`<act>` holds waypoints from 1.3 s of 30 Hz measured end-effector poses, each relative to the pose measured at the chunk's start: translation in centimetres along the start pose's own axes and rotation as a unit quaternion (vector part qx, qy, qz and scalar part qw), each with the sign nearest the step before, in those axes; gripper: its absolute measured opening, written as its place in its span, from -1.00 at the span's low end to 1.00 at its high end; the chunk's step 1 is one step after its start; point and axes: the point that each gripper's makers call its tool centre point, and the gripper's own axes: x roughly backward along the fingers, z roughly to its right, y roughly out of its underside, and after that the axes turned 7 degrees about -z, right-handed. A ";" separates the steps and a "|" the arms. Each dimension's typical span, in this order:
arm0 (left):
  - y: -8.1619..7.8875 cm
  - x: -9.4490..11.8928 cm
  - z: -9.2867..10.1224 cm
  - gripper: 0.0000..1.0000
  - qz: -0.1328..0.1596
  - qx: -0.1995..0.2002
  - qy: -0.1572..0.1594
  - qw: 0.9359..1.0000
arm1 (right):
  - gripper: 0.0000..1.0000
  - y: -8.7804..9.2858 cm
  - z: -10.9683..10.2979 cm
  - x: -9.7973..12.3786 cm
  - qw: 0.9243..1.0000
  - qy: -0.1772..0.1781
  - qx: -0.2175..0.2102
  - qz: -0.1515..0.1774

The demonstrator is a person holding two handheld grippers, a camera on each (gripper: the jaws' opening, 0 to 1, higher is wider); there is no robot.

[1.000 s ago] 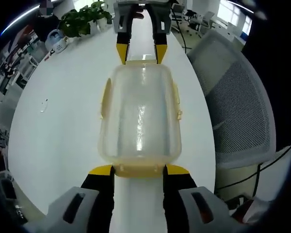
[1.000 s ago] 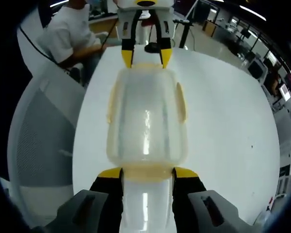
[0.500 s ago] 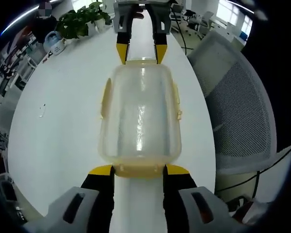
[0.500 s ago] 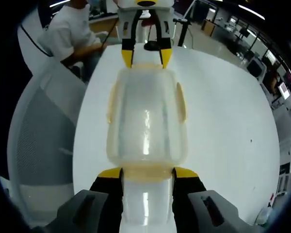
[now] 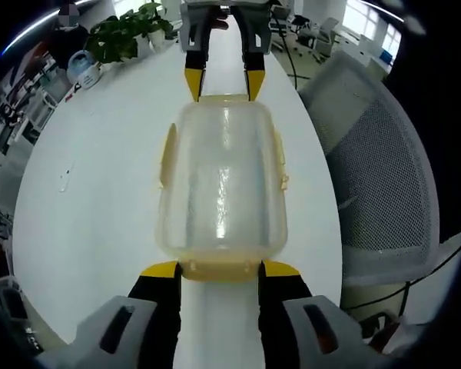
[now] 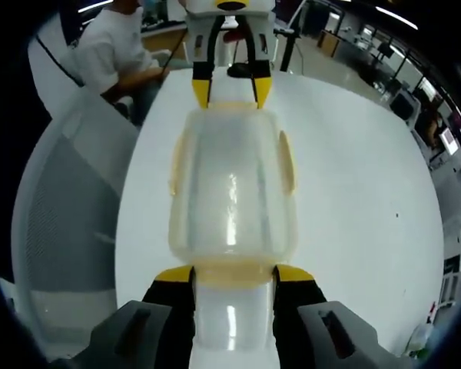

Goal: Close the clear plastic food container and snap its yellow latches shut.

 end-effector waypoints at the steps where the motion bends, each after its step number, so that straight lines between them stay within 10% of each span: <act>1: -0.1 0.0 0.0 -0.23 0.000 0.000 0.000 1.000 | -0.25 0.1 0.0 0.0 1.000 0.000 0.000 0.000; 39: -5.9 -1.8 -0.5 -0.23 0.005 -0.005 0.006 1.000 | -0.25 6.0 0.4 1.3 1.000 -0.002 -0.010 -0.008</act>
